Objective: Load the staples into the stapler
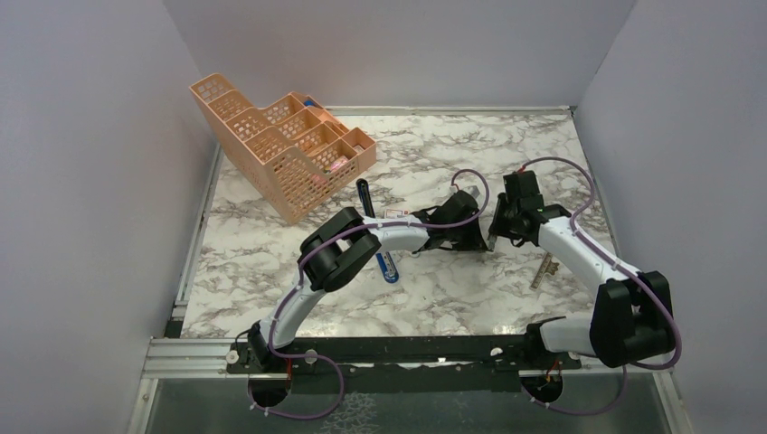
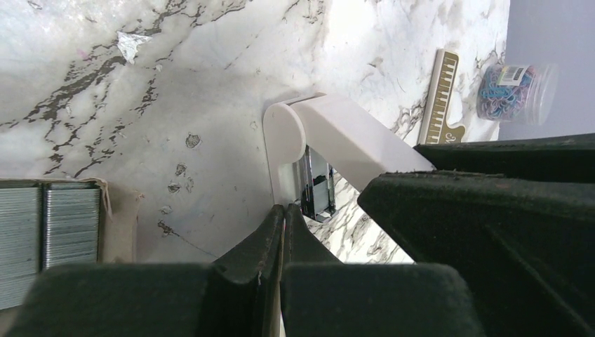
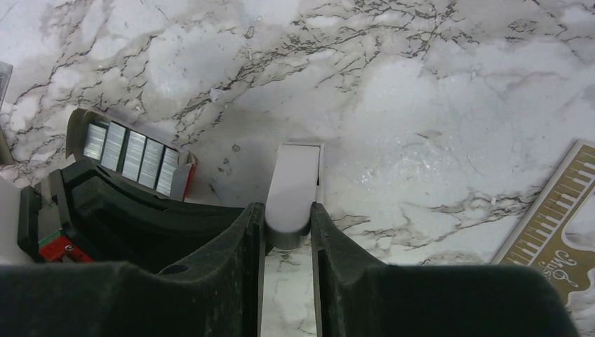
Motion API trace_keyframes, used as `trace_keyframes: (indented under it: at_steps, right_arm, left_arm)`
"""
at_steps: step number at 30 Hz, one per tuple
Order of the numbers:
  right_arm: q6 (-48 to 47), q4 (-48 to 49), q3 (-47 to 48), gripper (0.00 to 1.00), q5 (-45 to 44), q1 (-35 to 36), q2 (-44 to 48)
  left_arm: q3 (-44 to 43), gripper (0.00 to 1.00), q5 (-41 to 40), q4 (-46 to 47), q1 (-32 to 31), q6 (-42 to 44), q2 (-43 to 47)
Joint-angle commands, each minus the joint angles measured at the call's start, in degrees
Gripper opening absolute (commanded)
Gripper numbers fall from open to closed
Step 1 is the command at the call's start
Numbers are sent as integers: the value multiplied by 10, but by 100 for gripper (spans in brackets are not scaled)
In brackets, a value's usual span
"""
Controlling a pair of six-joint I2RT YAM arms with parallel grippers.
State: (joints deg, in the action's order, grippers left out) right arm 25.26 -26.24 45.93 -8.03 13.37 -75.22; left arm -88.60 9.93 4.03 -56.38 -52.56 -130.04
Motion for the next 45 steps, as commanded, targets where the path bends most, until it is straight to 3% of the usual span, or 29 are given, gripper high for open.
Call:
trace_keyframes:
  at_steps: [1, 13, 36, 40, 45]
  right_arm:
    - [26, -17, -27, 26, 51, 2, -8]
    - [49, 1, -57, 25, 50, 2, -48]
    - [70, -3, -37, 26, -41, 2, -92]
    - [62, -14, -21, 27, -49, 2, -81]
    - [60, -17, -18, 27, -45, 2, -97]
  left_arm:
    - [21, 0, -44, -18, 1, 9, -22]
    - [26, 0, -42, -12, 2, 12, -16]
    - [52, 0, -55, -9, 3, 23, 17]
    - [60, 10, -58, -4, 3, 30, 31]
    - [64, 11, -61, 0, 5, 31, 38]
